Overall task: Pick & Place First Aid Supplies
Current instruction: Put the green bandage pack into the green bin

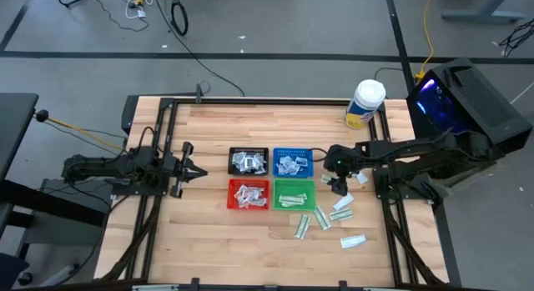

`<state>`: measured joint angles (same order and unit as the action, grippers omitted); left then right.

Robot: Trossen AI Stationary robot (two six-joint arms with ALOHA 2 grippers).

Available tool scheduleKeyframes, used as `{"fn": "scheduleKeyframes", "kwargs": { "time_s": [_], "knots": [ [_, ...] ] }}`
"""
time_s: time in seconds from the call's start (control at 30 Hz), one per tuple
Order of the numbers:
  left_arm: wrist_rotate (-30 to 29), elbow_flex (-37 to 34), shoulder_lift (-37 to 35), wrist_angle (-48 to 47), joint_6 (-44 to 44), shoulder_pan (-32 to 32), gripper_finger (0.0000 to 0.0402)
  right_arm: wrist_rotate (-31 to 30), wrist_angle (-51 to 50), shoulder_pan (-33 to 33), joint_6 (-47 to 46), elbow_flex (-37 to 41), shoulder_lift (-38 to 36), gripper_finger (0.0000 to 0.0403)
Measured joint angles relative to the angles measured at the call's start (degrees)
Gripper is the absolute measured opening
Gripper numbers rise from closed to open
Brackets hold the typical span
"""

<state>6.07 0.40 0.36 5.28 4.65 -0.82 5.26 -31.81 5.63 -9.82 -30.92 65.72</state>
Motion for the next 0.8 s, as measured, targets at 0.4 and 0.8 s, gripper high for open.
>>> {"fn": "scheduleKeyframes", "kwargs": {
  "time_s": [0.4, 0.8],
  "knots": [
    [0.0, 0.0, 0.0, 0.0, 0.0, 0.0, 0.0025, -2.1, 0.7, 0.0, 0.2, 0.0, 8.5, 0.0267],
    [0.0, 0.0, 0.0, 0.0, 0.0, 0.0, 0.0025, -3.7, 1.2, 0.0, 1.5, -0.2, 12.5, 0.0267]
  ]
}}
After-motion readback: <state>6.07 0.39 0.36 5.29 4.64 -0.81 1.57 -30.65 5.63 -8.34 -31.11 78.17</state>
